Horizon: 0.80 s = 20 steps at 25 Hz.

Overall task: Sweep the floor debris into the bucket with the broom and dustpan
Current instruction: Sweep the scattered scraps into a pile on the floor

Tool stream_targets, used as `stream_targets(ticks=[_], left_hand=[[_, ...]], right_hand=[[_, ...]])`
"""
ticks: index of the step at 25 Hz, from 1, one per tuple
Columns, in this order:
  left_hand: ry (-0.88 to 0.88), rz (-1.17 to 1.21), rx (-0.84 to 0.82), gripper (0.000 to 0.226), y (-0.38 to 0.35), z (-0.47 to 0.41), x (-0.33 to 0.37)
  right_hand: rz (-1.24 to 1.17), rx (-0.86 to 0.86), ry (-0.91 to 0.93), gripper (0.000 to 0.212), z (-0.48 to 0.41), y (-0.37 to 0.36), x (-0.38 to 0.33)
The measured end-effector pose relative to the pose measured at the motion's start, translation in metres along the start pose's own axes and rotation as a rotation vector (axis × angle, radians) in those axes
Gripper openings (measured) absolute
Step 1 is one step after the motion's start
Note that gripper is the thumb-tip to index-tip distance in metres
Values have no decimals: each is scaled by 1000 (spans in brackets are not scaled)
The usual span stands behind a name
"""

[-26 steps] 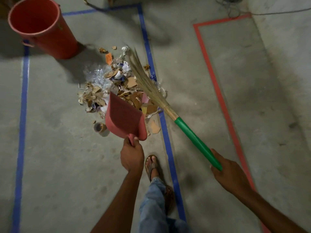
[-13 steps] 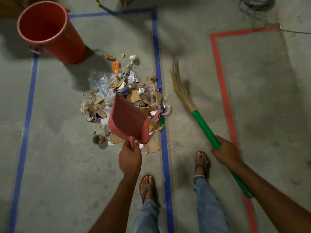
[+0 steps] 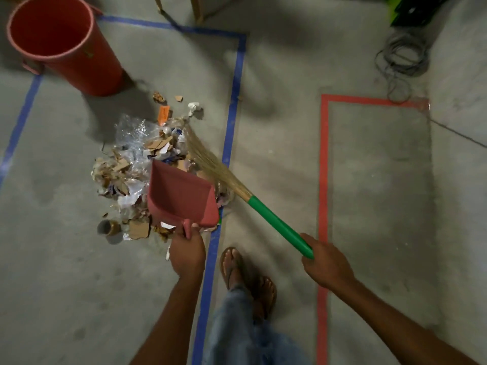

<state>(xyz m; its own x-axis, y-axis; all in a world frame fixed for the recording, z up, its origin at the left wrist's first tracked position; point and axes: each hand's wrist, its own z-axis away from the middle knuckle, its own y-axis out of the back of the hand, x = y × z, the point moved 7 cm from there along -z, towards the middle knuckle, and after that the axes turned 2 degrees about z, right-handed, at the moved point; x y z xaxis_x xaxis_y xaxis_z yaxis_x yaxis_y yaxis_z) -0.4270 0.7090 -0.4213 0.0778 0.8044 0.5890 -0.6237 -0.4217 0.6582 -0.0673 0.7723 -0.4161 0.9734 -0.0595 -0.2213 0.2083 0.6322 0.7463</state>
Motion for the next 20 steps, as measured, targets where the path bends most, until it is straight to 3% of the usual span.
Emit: stream_targets(ticks=[5, 10, 17, 20], left_hand=[[-57, 53, 5, 41, -41, -28, 51], [-64, 115, 20, 31, -71, -61, 105], [53, 192, 71, 24, -90, -97, 148], [83, 182, 166, 28, -97, -104, 162]], right_hand=[[-103, 60, -92, 66, -56, 56, 57], [-81, 155, -121, 55, -199, 136, 38], [139, -27, -99, 24, -401, 188, -57], [229, -122, 46, 36, -428, 181, -98]])
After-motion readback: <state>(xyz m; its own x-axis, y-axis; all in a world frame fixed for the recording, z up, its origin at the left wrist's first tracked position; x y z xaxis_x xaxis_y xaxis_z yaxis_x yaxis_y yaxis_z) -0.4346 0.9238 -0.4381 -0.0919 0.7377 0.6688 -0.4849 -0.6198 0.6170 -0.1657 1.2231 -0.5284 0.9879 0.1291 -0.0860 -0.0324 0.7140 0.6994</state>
